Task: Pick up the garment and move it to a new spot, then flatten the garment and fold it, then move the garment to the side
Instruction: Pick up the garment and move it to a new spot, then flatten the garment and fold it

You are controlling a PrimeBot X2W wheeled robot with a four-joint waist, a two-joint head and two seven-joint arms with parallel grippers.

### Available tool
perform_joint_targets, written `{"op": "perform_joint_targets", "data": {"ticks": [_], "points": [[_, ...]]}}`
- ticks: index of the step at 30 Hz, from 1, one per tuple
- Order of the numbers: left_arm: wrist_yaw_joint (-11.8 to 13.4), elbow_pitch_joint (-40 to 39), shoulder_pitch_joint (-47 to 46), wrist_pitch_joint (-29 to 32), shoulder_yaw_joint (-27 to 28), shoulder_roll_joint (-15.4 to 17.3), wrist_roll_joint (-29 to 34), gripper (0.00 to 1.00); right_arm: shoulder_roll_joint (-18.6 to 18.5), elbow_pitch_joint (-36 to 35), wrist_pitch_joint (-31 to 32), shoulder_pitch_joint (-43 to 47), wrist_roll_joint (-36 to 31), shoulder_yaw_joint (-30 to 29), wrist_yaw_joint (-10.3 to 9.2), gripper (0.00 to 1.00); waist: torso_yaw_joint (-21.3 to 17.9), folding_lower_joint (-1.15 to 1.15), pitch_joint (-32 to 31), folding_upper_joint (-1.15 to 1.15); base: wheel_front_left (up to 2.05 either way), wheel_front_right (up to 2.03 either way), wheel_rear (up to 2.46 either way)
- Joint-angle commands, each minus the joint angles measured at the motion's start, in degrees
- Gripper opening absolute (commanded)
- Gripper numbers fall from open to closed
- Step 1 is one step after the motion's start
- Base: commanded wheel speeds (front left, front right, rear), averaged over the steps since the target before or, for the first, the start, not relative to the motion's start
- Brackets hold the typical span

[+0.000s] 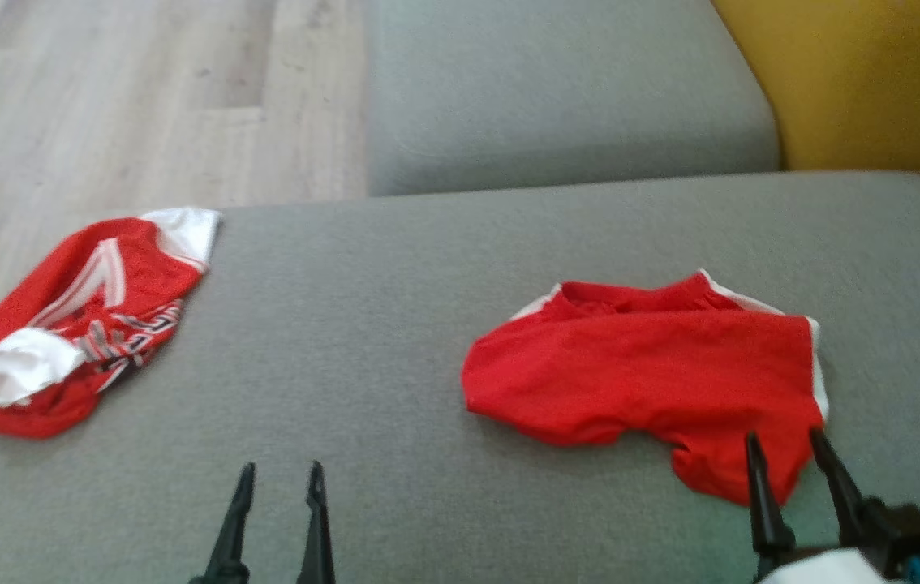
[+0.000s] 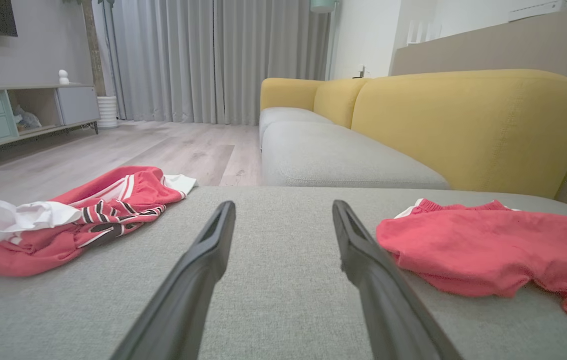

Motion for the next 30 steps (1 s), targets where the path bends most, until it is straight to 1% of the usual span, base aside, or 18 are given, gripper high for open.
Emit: {"op": "perform_joint_targets", "data": {"ticks": [1, 7, 11, 15, 30], "points": [[-0.6, -1.9, -1.9, -0.6, 1.6, -0.2, 1.8, 1.00, -0.3, -2.2, -0.2, -0.3, 0.3, 1.0, 0.37, 1.00, 2.3, 0.02, -2.4, 0.00, 0.00, 0.00, 0.00], [-1.1, -0.2, -2.2, -0.6, 1.6, -0.2, 4.1, 1.00, -0.3, -2.4, -0.2, 1.2, 1.2, 2.6, 0.37, 1.00, 3.3, 0.02, -3.4, 0.00, 0.00, 0.00, 0.00], [-0.8, 0.8, -2.4, -0.6, 1.5, -0.2, 4.6, 1.00, -0.3, -2.1, -0.2, 1.5, 1.3, 3.6, 0.37, 1.00, 3.3, 0.02, -4.0, 0.00, 0.00, 0.00, 0.00], [-0.7, 1.6, -2.3, -0.6, 1.5, -0.2, 4.4, 1.00, -0.3, -1.8, -0.2, 1.7, 1.3, 3.9, 0.37, 1.00, 3.1, 0.02, -4.5, 0.00, 0.00, 0.00, 0.00], [-1.7, 2.9, -1.8, -0.6, 0.9, -0.2, 5.5, 1.00, -0.3, -1.4, -0.2, 2.3, 1.5, 4.3, 0.37, 1.00, 1.8, 0.02, -5.1, 0.00, 0.00, 0.00, 0.00]]}}
